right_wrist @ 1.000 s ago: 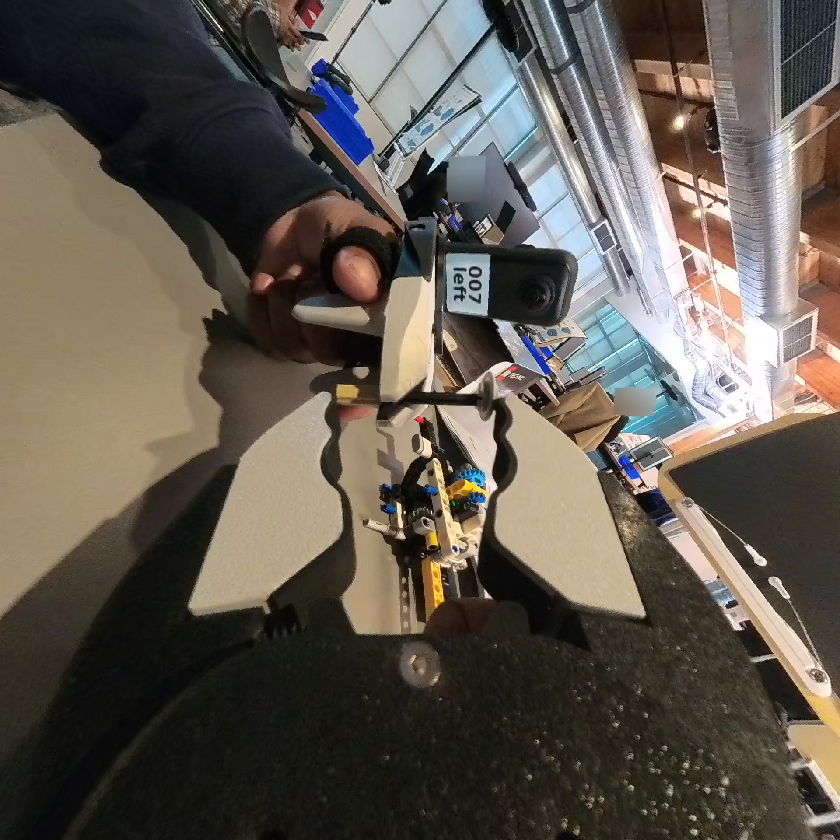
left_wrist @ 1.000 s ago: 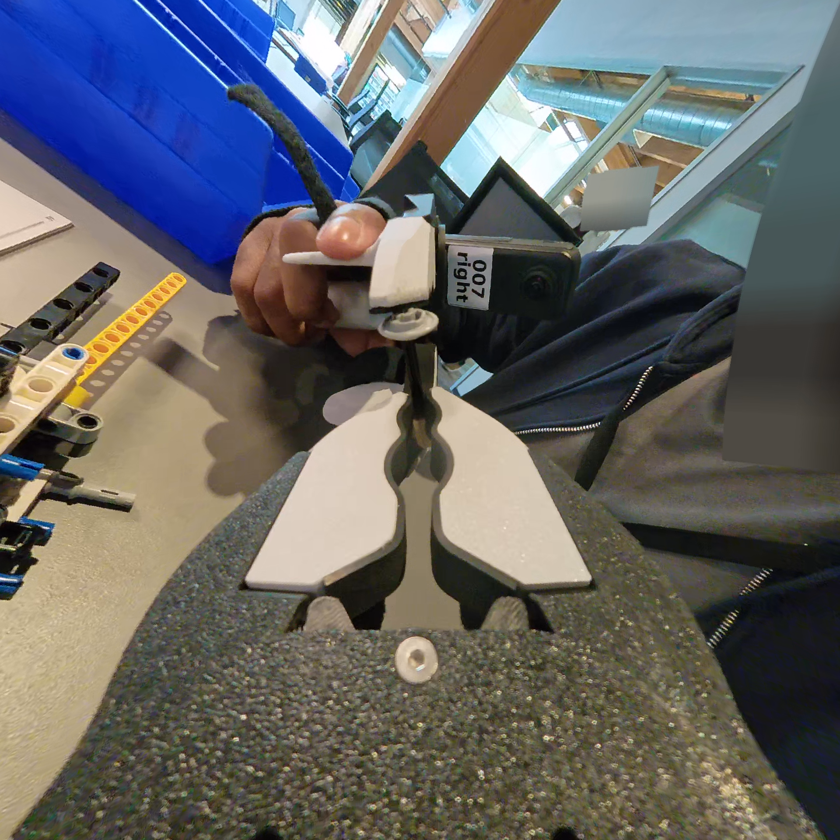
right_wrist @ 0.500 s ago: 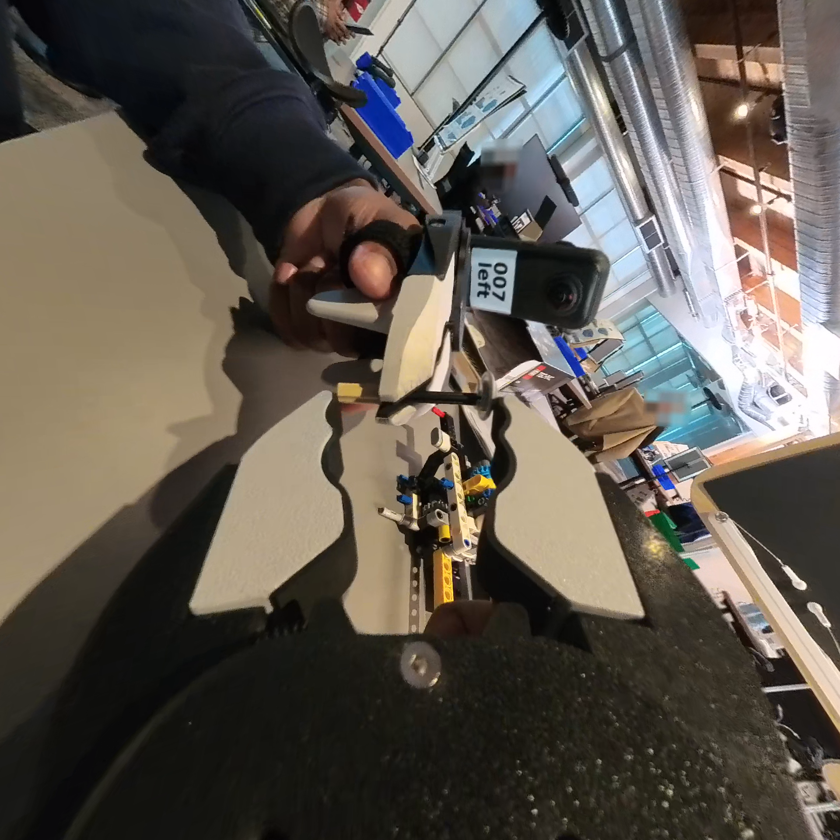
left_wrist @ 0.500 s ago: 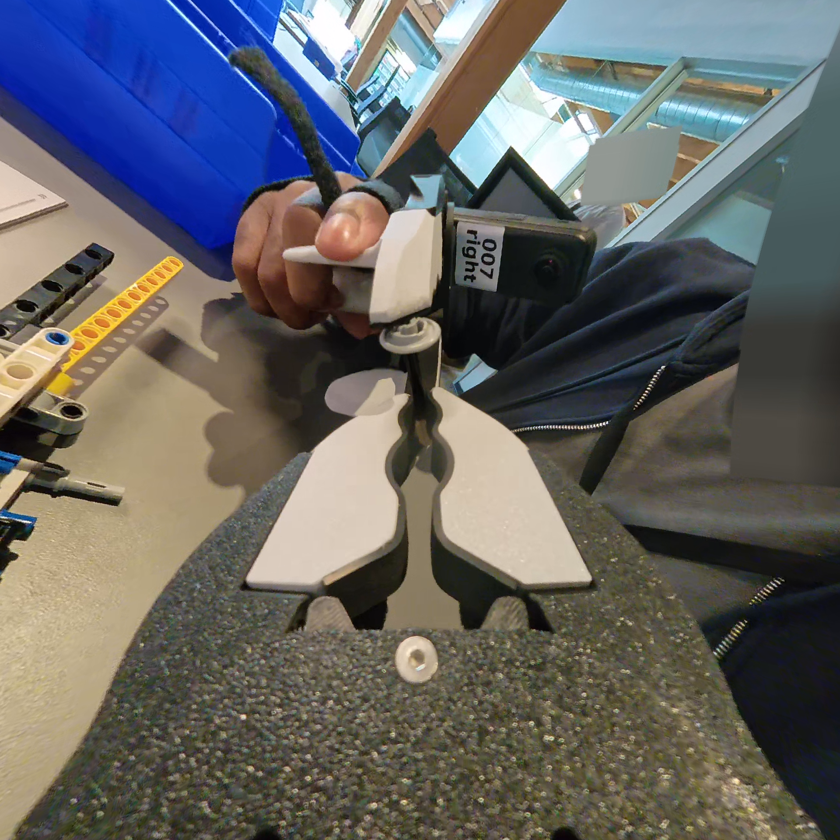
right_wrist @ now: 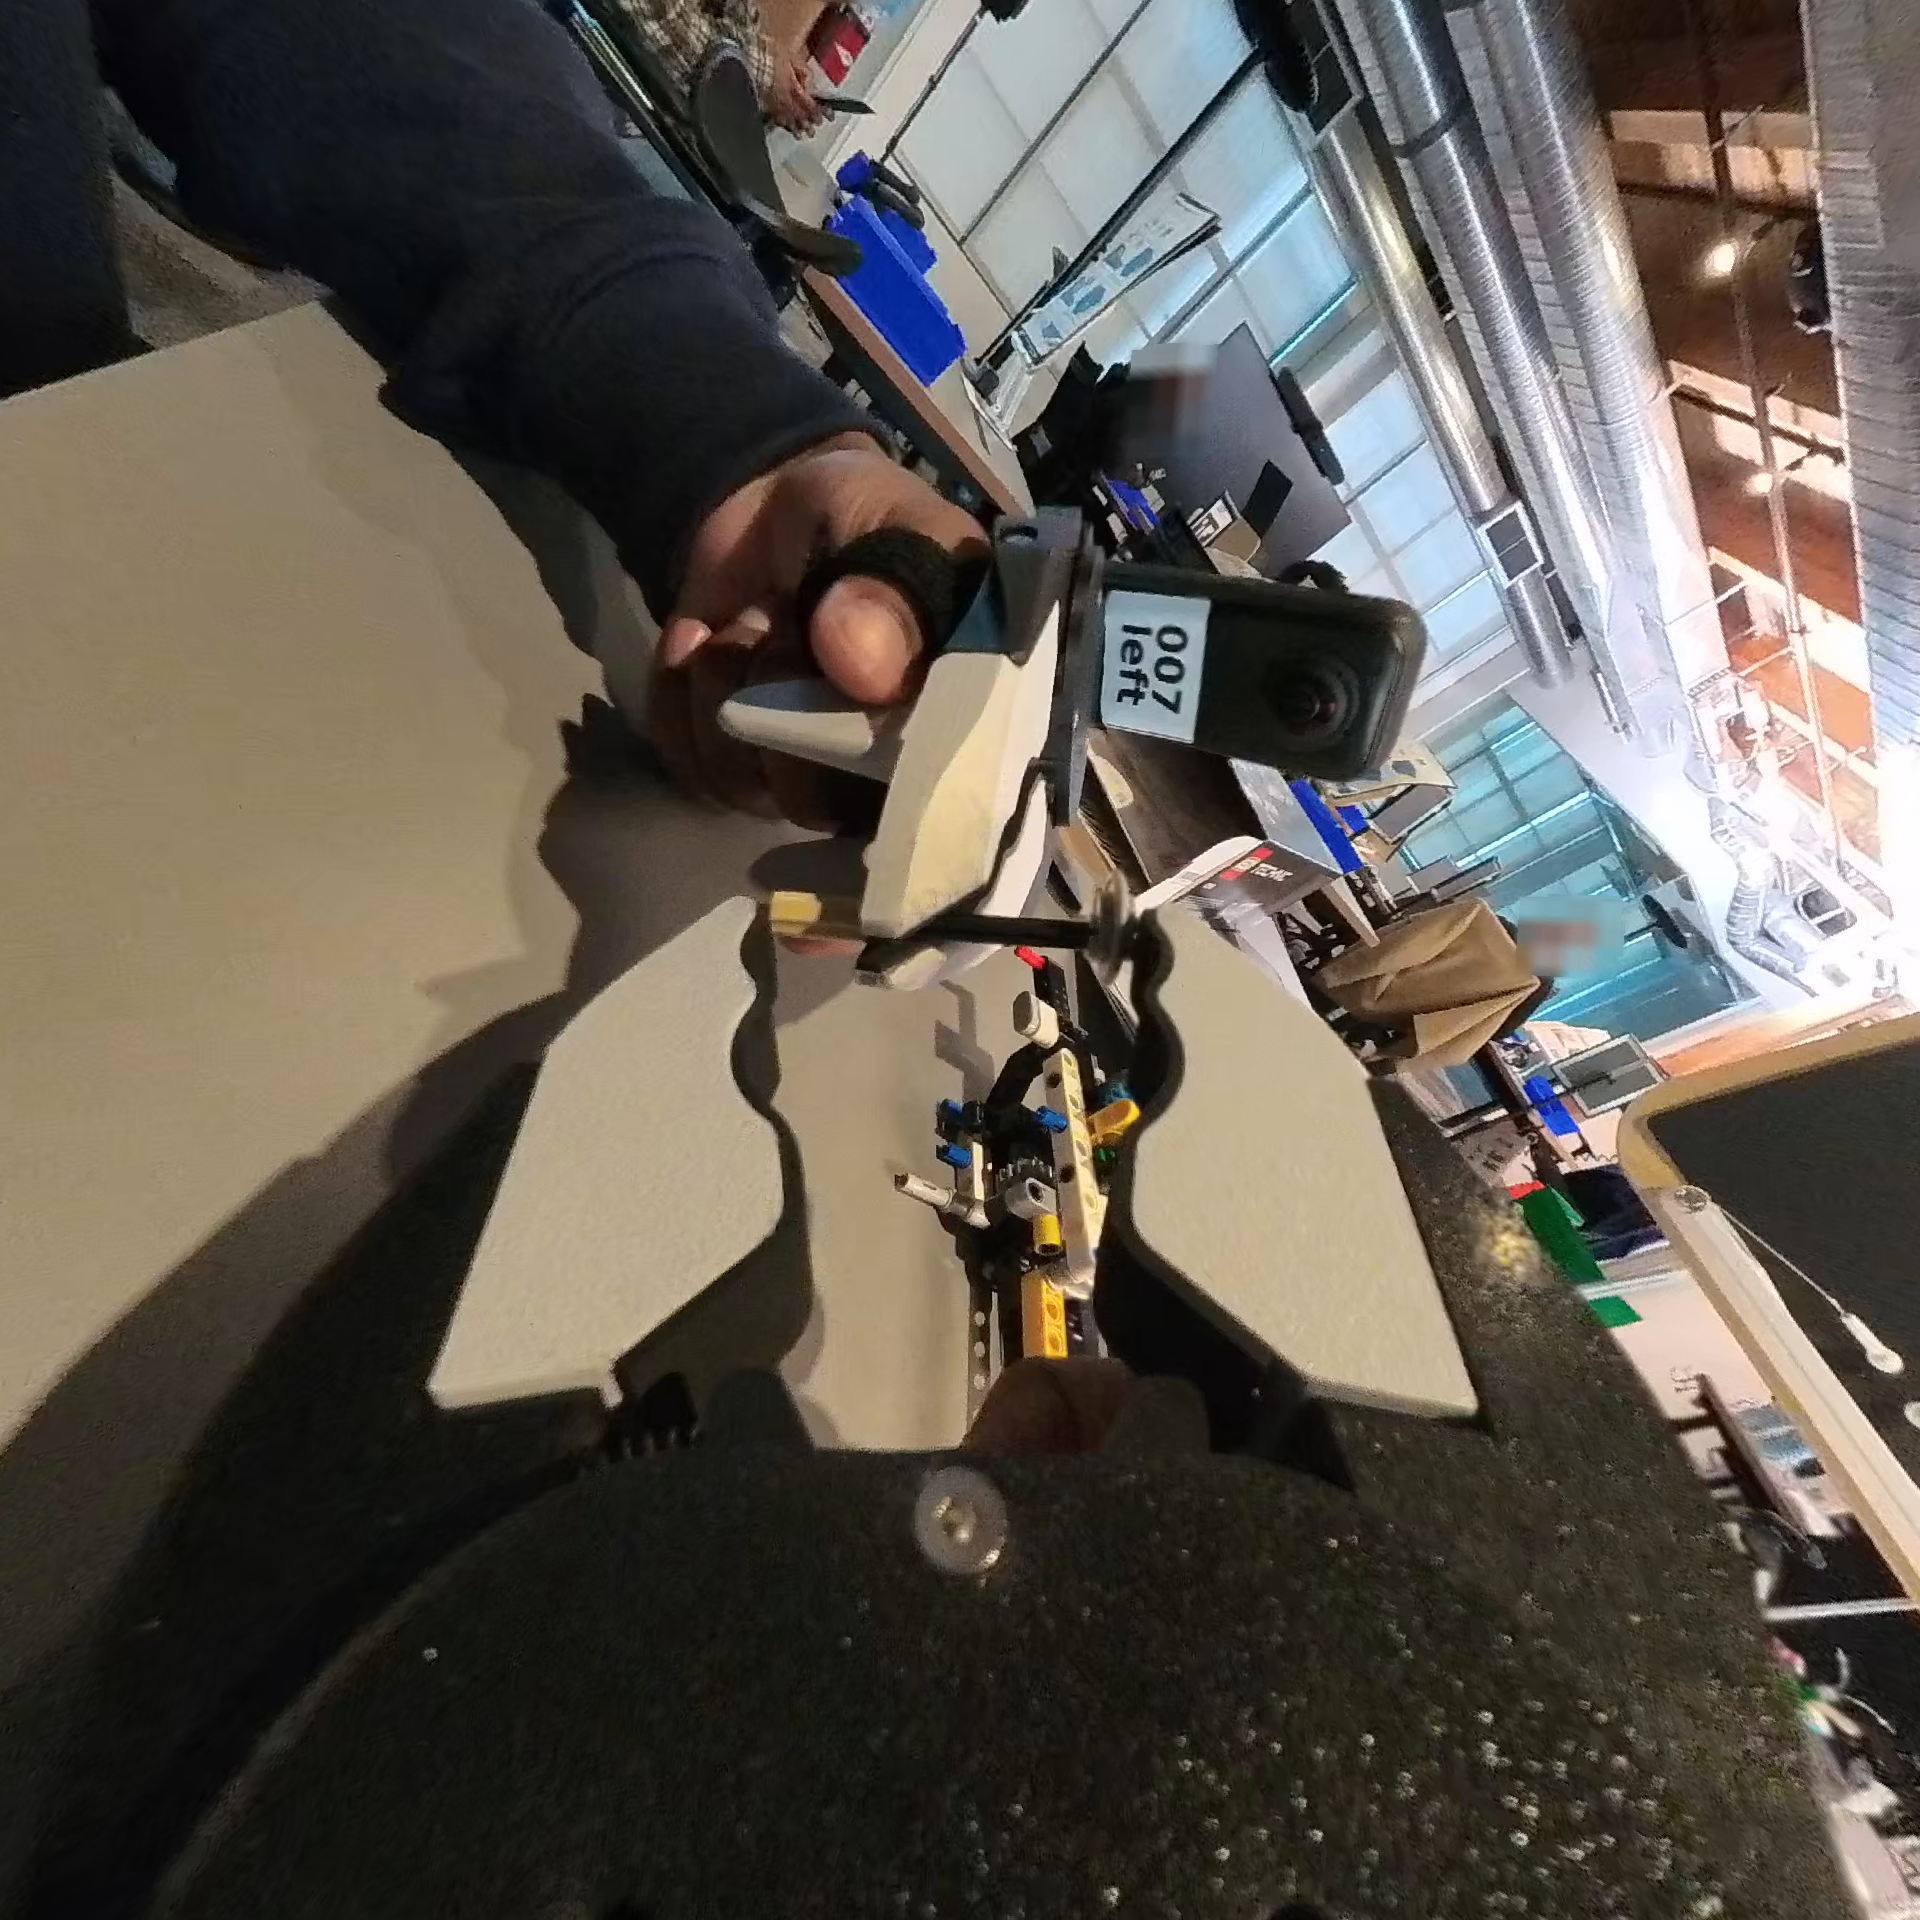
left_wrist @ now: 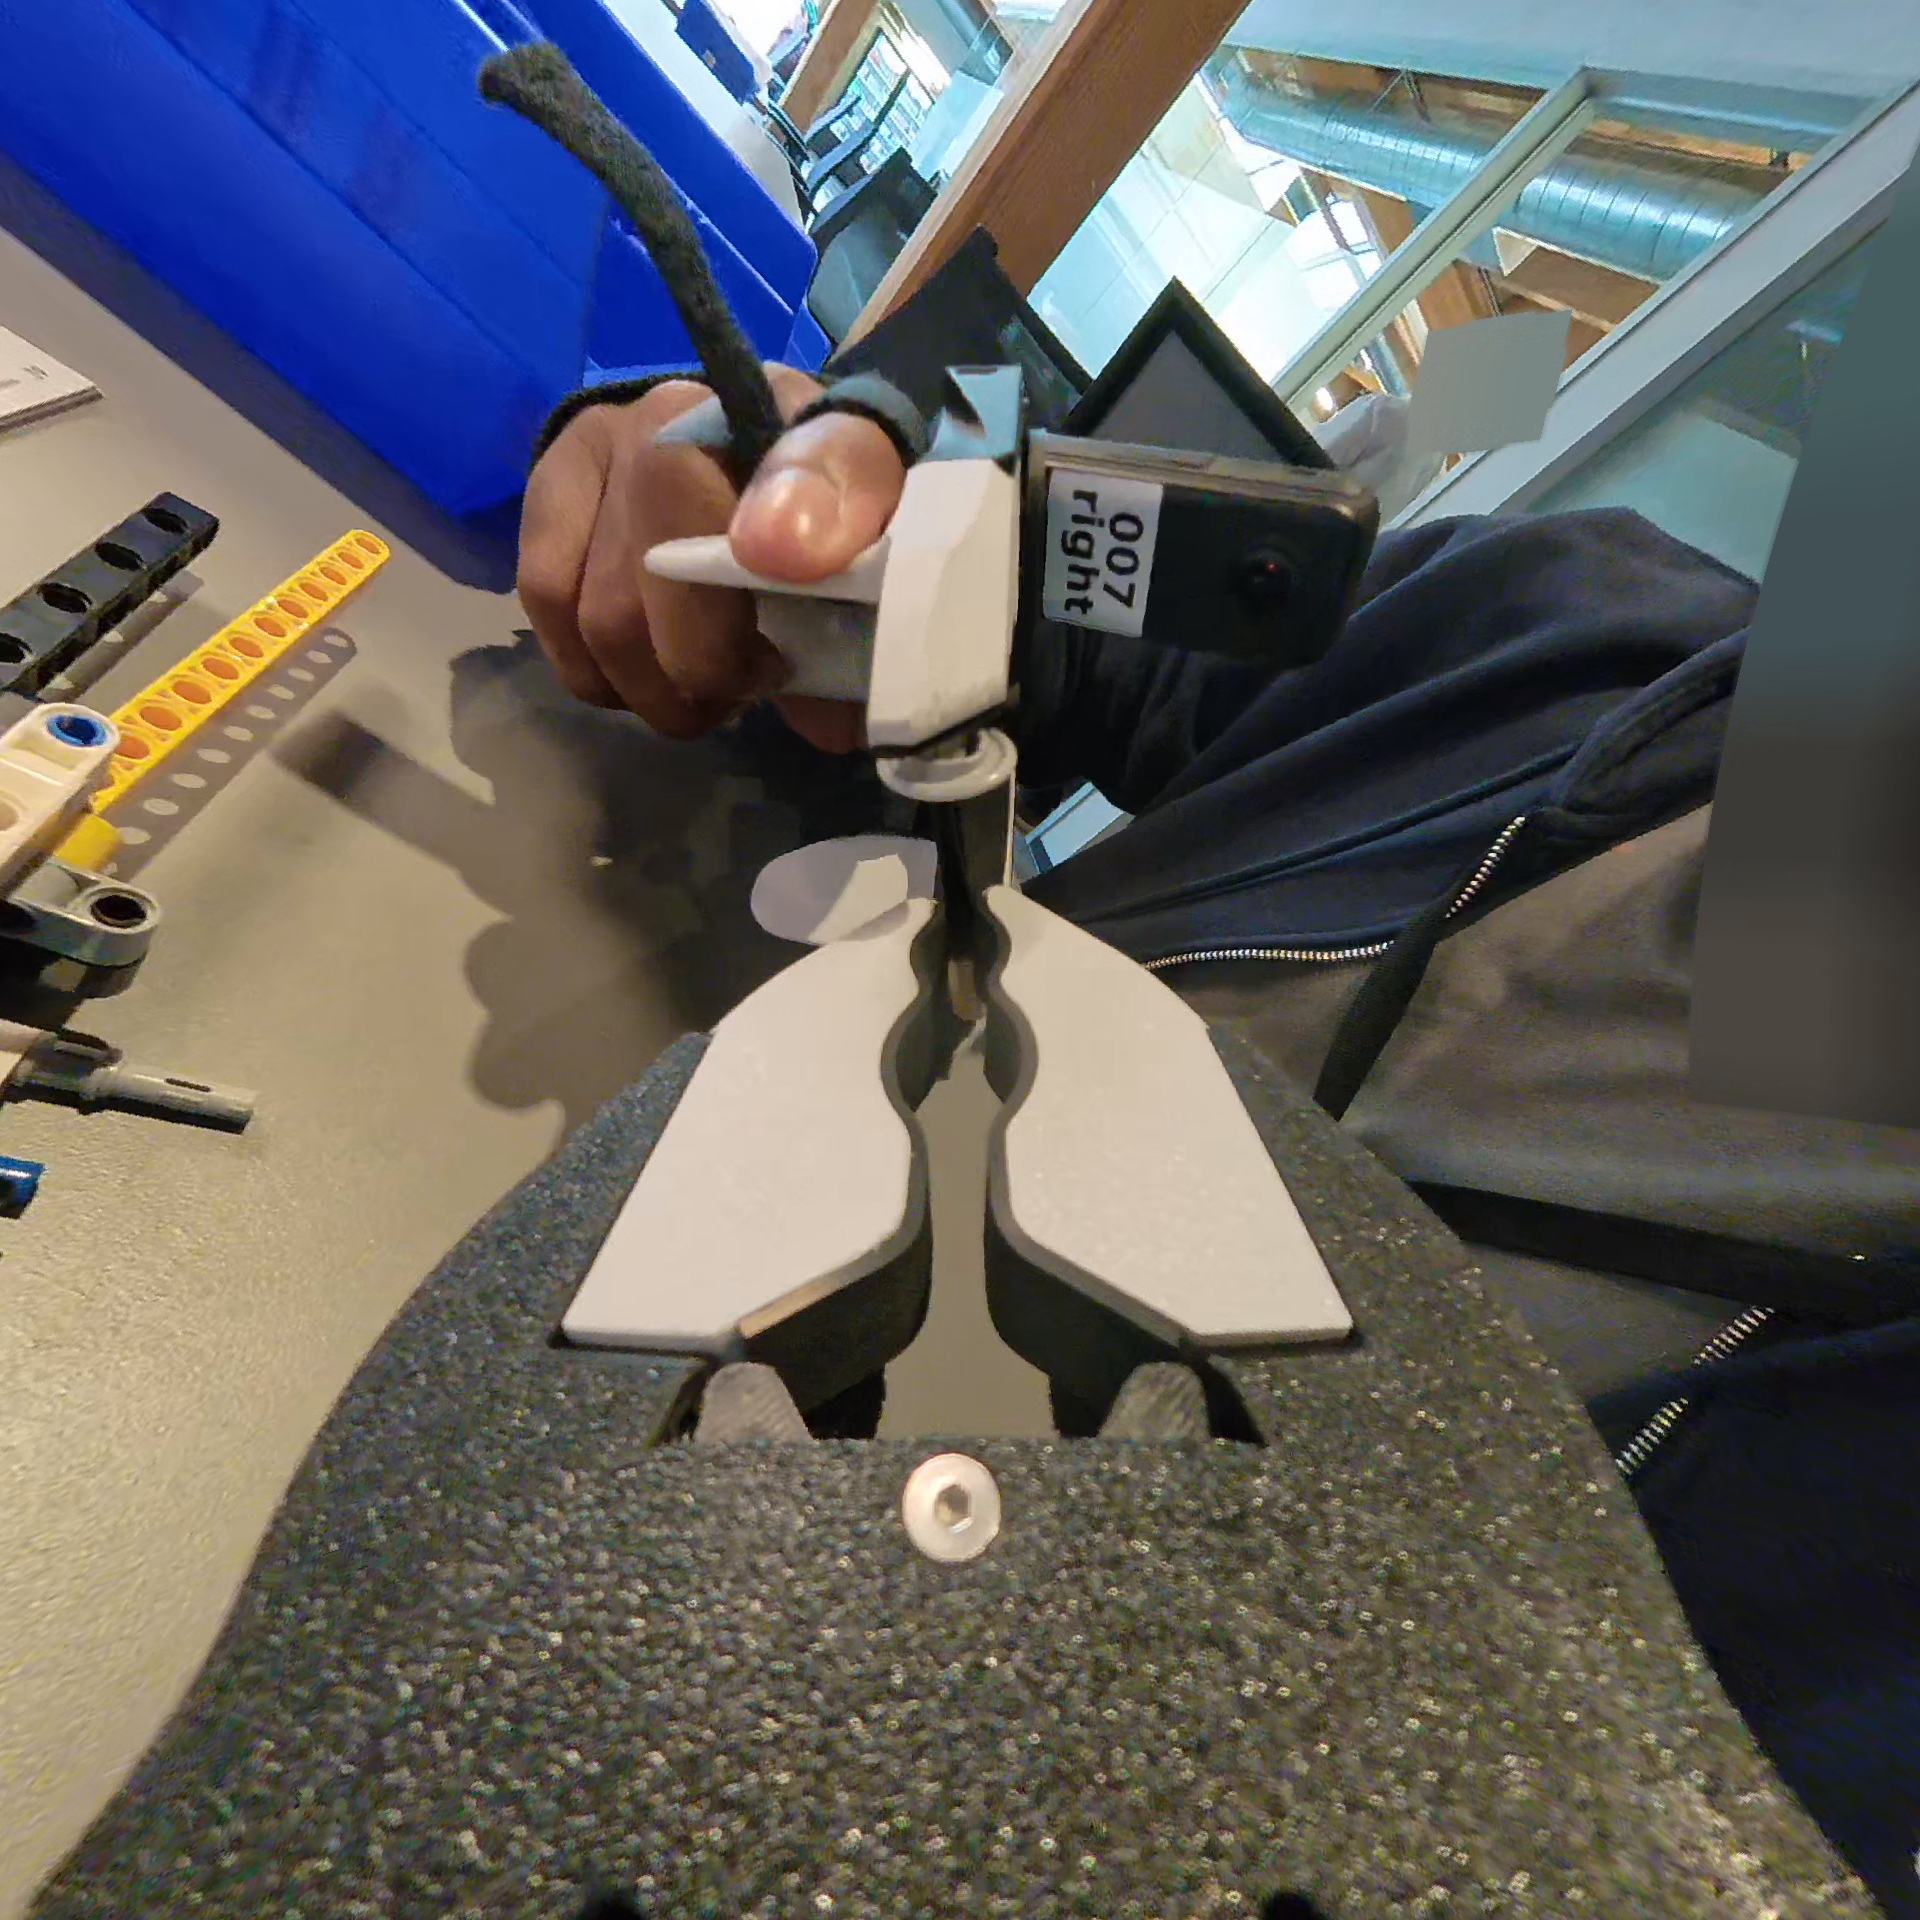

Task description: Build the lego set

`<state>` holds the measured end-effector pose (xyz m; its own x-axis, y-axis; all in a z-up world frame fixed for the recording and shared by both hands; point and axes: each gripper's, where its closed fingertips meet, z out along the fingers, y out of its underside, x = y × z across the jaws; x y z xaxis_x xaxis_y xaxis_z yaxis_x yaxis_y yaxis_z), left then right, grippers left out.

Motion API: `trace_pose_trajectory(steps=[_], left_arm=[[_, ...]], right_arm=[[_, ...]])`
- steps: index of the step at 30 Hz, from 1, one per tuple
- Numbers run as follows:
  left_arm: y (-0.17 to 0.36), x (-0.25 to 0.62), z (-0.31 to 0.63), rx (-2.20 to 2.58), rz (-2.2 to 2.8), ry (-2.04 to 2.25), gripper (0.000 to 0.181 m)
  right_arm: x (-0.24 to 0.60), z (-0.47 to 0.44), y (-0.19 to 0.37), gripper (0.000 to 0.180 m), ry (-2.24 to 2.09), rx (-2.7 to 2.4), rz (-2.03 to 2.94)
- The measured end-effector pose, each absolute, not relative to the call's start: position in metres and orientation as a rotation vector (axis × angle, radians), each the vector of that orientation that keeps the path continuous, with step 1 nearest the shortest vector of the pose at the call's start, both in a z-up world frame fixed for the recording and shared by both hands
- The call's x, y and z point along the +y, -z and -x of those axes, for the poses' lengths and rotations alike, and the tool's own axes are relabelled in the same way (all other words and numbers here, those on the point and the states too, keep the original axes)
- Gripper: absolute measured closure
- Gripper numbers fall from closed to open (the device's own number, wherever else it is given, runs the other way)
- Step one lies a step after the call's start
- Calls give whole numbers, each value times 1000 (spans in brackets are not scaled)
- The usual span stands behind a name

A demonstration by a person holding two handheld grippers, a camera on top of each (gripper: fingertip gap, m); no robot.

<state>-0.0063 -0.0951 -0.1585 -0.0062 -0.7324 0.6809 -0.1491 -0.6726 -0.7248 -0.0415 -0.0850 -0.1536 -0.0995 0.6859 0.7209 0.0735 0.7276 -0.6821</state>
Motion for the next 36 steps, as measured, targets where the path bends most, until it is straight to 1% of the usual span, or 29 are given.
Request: trace_pose_trajectory(steps=[12, 14, 22, 24, 27, 29, 33, 36], left_arm=[[161, -95, 6, 911, 1852, 1709, 177], [162, -94, 6, 908, 1854, 1708, 177], [163, -87, 9, 875, 1862, 1654, 177], [164, -84, 11, 878, 1862, 1597, 177], [168, -80, 12, 912, 1865, 1452, 177], [170, -74, 15, 926, 1861, 1340, 177], [170, -60, 22, 930, 1820, 1114, 176], [167, -50, 26, 929, 1761, 951, 177]], right_arm=[[-84, 40, 158, 116, -567, -1641, 630], [-84, 40, 159, 118, -564, -1647, 631], [-76, 42, 160, 118, -565, -1603, 687], [-73, 43, 161, 117, -560, -1590, 714], [-69, 40, 156, 108, -642, -1554, 787], [-64, 38, 153, 108, -693, -1533, 849], [-58, 32, 148, 114, -803, -1479, 978], [-54, 31, 143, 125, -873, -1417, 1081]])
